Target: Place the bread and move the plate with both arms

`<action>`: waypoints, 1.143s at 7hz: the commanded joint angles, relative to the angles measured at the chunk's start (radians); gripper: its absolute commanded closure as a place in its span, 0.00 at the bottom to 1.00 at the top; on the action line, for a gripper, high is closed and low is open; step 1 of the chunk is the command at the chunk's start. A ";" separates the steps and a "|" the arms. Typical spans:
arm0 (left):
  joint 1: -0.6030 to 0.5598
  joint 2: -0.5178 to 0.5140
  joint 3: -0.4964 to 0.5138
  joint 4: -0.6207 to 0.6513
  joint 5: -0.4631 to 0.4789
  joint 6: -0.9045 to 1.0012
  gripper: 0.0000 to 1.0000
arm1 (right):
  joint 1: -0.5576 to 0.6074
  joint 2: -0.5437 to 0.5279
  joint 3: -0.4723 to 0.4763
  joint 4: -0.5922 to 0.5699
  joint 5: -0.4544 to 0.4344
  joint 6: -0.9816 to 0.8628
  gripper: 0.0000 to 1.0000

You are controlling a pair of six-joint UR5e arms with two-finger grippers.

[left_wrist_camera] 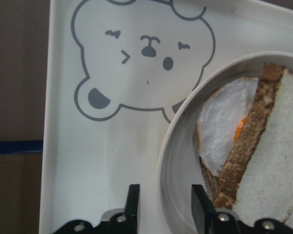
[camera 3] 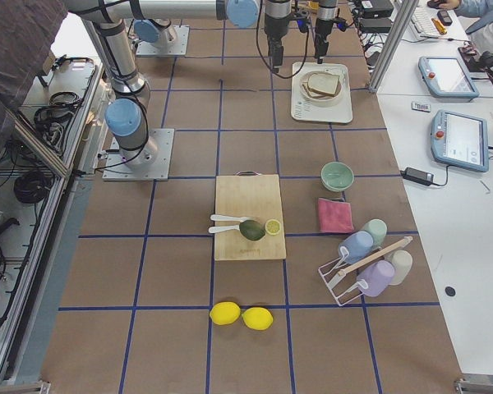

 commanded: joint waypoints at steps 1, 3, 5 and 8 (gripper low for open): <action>0.037 0.125 -0.001 -0.161 0.181 0.060 0.00 | 0.001 0.000 0.000 0.001 0.000 0.000 0.00; 0.061 0.258 -0.010 -0.343 0.216 0.058 0.00 | 0.001 0.000 0.000 0.001 0.000 0.000 0.00; 0.089 0.384 -0.045 -0.443 0.230 0.064 0.00 | -0.001 0.000 0.000 0.001 -0.002 -0.002 0.00; 0.092 0.560 -0.290 -0.391 0.228 0.062 0.00 | 0.002 -0.001 0.000 0.001 -0.002 0.000 0.00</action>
